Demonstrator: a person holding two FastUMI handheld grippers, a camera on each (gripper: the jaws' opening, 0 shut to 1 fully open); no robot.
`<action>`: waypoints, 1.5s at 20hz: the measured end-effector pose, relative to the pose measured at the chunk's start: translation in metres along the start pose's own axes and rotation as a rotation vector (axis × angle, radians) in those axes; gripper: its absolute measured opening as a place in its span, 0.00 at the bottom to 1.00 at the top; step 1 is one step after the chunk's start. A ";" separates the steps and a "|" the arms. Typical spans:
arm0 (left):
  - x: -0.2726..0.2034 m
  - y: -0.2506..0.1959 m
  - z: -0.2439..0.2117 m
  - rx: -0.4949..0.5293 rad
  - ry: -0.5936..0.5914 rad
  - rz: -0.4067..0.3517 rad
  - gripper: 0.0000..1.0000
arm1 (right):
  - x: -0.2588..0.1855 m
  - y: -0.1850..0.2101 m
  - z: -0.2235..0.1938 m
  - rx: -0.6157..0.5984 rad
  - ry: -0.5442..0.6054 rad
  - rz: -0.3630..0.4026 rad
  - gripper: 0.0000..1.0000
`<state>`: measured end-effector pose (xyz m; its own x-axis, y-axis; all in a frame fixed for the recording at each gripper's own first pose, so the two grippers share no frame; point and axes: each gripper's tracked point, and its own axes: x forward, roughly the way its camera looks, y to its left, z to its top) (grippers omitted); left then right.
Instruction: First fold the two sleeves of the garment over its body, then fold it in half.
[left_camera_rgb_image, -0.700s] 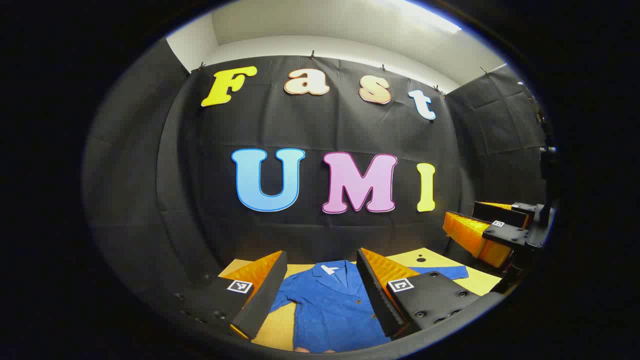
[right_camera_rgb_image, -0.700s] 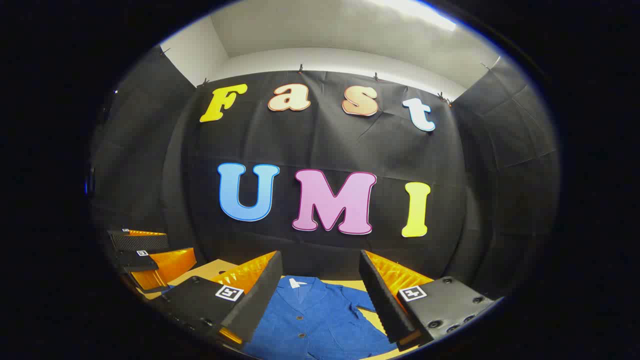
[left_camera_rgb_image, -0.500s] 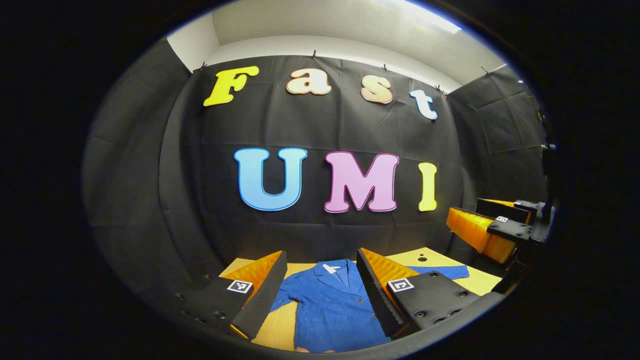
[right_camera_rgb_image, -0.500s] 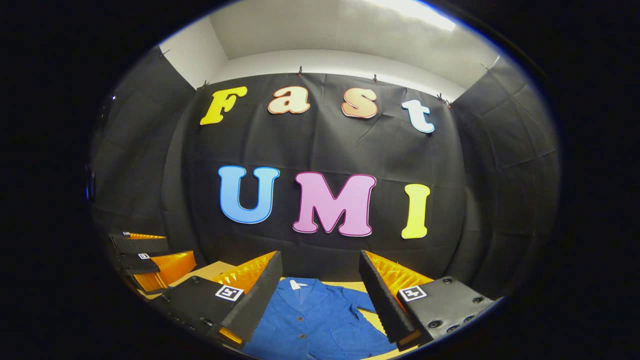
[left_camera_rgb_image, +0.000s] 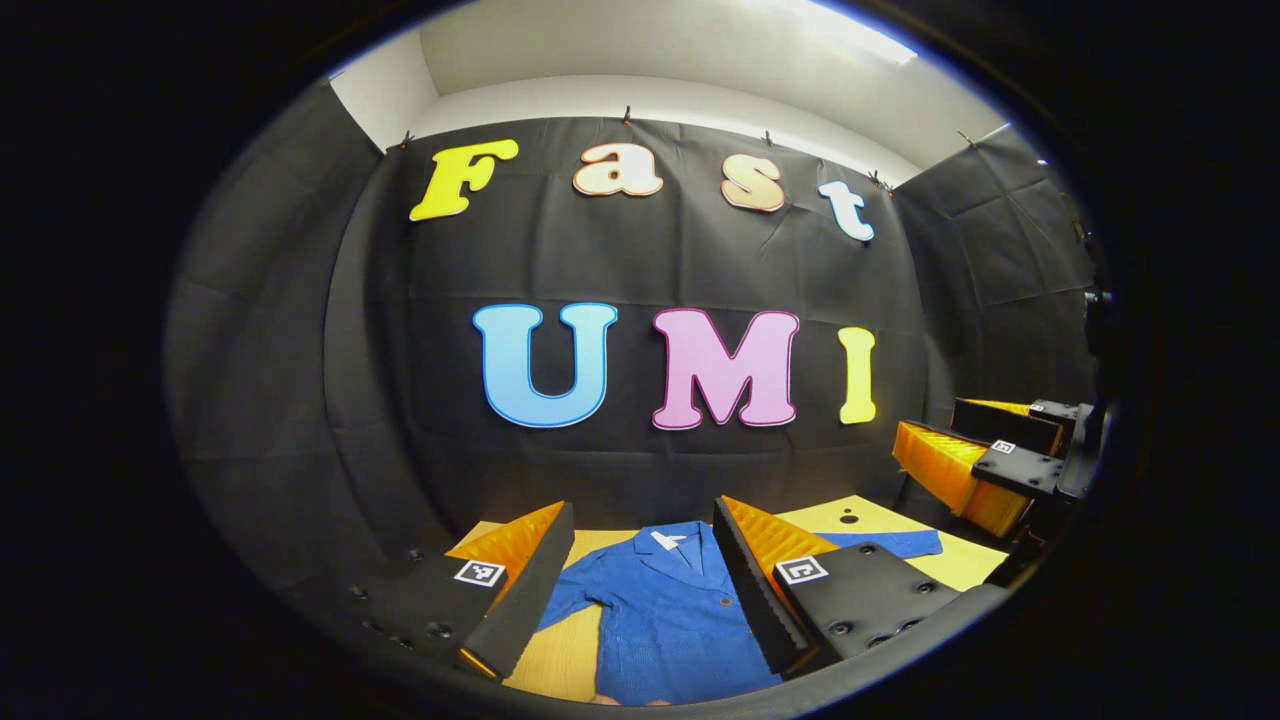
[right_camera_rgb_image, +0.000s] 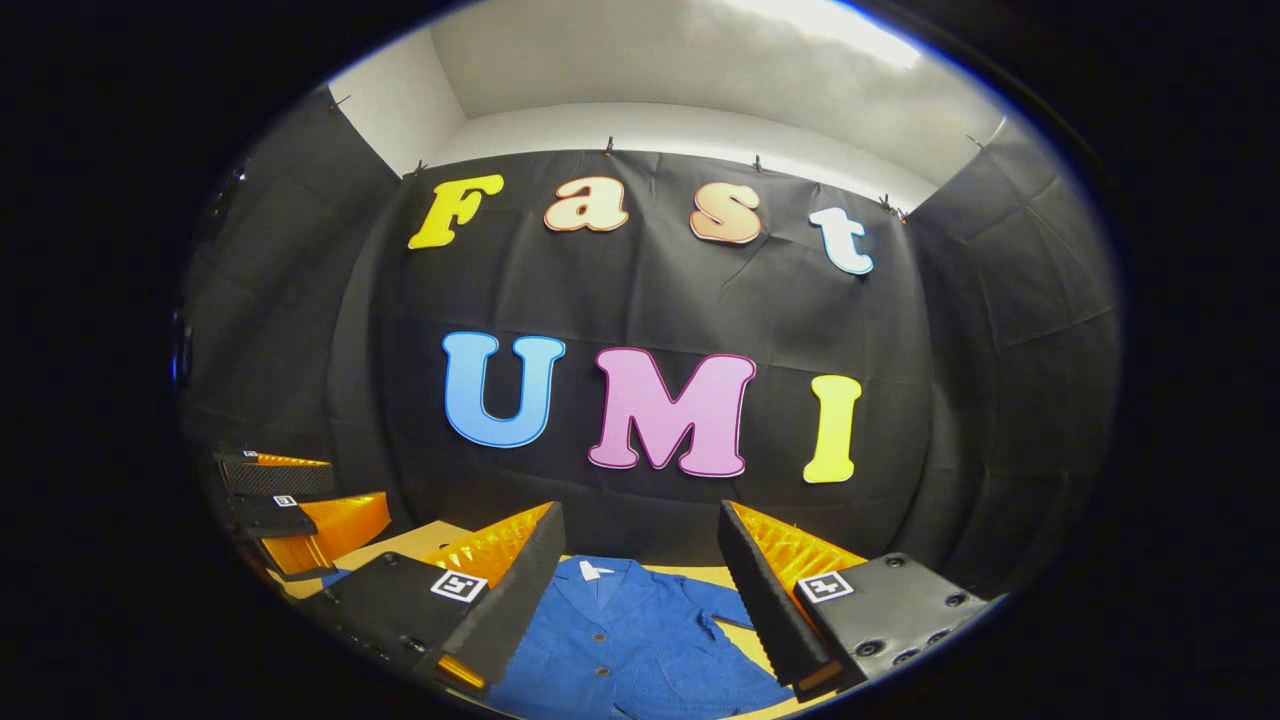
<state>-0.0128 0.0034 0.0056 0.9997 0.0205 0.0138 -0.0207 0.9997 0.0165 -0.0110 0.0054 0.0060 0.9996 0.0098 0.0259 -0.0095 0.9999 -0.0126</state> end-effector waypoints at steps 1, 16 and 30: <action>0.000 0.000 0.000 0.000 -0.002 0.001 0.80 | -0.001 -0.001 0.001 -0.001 -0.002 -0.001 0.96; 0.001 -0.008 -0.003 -0.008 -0.005 0.002 0.81 | -0.008 -0.016 -0.007 0.030 0.034 -0.012 0.96; 0.026 -0.008 -0.017 -0.034 0.043 0.064 0.81 | 0.027 -0.038 -0.050 0.025 0.104 -0.001 0.96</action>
<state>0.0132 -0.0035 -0.0116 0.9960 0.0844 -0.0288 -0.0849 0.9962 -0.0166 0.0180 -0.0325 -0.0431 0.9969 0.0084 -0.0784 -0.0075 0.9999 0.0124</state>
